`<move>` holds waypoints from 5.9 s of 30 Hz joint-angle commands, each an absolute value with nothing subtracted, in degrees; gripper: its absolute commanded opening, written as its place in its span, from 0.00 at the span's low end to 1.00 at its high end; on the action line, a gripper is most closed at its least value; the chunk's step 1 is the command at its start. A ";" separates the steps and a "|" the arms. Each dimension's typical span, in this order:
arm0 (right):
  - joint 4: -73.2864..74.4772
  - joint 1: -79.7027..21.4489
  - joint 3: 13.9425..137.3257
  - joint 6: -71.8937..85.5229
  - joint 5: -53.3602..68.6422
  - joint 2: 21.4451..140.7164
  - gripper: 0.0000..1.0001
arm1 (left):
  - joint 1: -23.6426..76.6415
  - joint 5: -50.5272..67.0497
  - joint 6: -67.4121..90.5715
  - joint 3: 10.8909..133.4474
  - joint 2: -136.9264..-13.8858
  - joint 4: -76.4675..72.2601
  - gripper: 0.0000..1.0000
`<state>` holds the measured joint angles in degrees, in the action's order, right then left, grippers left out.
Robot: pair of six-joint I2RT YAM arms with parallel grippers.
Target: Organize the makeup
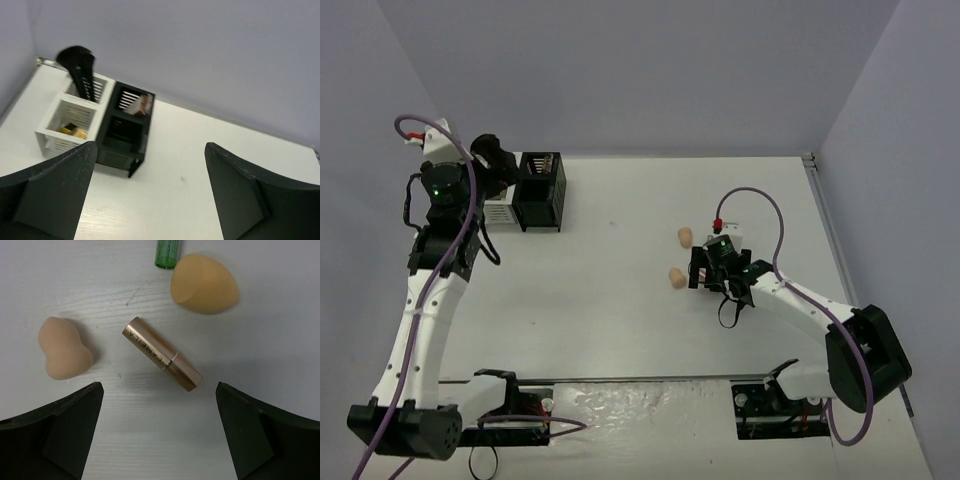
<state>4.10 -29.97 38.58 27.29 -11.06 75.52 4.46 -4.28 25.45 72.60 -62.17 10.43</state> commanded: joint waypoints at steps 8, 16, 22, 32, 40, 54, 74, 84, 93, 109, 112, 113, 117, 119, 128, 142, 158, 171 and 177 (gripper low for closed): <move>2.19 -27.55 40.55 24.56 -8.97 83.31 0.92 | 9.65 8.76 25.57 51.26 -43.74 18.82 0.87; 1.29 -26.89 41.28 22.56 -4.15 87.42 0.84 | 9.76 8.13 25.05 45.83 -38.13 20.70 0.87; 0.97 -26.89 40.64 22.41 -2.02 87.37 0.64 | 9.76 9.58 25.22 47.25 -40.51 21.12 0.87; 0.62 -27.40 39.35 22.52 -0.75 86.75 0.39 | 9.76 12.78 27.92 47.48 -41.07 19.69 0.87; -1.14 -27.85 39.39 21.91 -0.62 85.45 0.03 | 9.92 17.99 32.04 48.70 -41.90 18.73 0.87; -10.42 -42.13 37.47 18.29 -3.41 58.01 0.00 | 16.98 21.74 38.87 53.27 -46.35 13.55 0.87; -40.18 -49.02 37.65 15.51 9.23 63.31 0.00 | 41.31 5.32 37.49 62.19 -65.61 0.38 0.79; -43.21 -49.13 37.88 15.55 8.03 64.14 0.00 | 43.76 3.59 37.87 62.32 -69.41 -1.40 0.57; -42.99 -49.13 38.31 15.59 6.03 65.65 0.25 | 44.12 2.55 37.80 61.70 -68.87 -2.67 0.00; -23.07 -46.63 40.50 11.42 -12.93 59.13 1.00 | 25.44 -16.95 24.68 68.79 -70.54 4.48 0.00; -20.82 -44.62 39.97 12.02 -13.62 58.83 1.00 | 17.58 -22.79 19.67 71.15 -73.67 0.34 0.00; -20.59 -43.91 39.70 12.14 -13.55 58.90 1.00 | 15.57 -23.23 18.66 71.65 -74.85 -1.68 0.00; -19.72 -40.27 38.76 12.29 -11.40 58.97 1.00 | 6.98 -22.58 15.44 75.48 -81.88 -6.95 0.00; -19.21 -38.50 38.50 12.41 -10.22 58.89 1.00 | 3.06 -22.17 15.07 78.53 -86.40 -8.20 0.00; -18.50 -37.30 38.67 11.87 -9.51 59.97 1.00 | -4.48 -18.62 12.72 87.49 -103.18 -17.36 0.03; -15.93 -35.36 41.08 13.48 -13.03 64.35 1.00 | -4.48 -19.48 13.15 82.72 -99.44 -14.74 0.66; -6.77 -22.02 55.70 18.19 -8.39 89.23 0.72 | -3.43 2.60 23.97 70.77 -58.98 21.90 0.95; -6.97 -19.98 61.32 17.84 -8.15 103.75 0.45 | -0.62 10.67 23.00 52.12 -43.15 25.02 0.95; -7.90 -19.95 60.18 19.29 -8.55 105.53 0.38 | -0.62 12.89 23.68 50.86 -42.98 25.18 0.95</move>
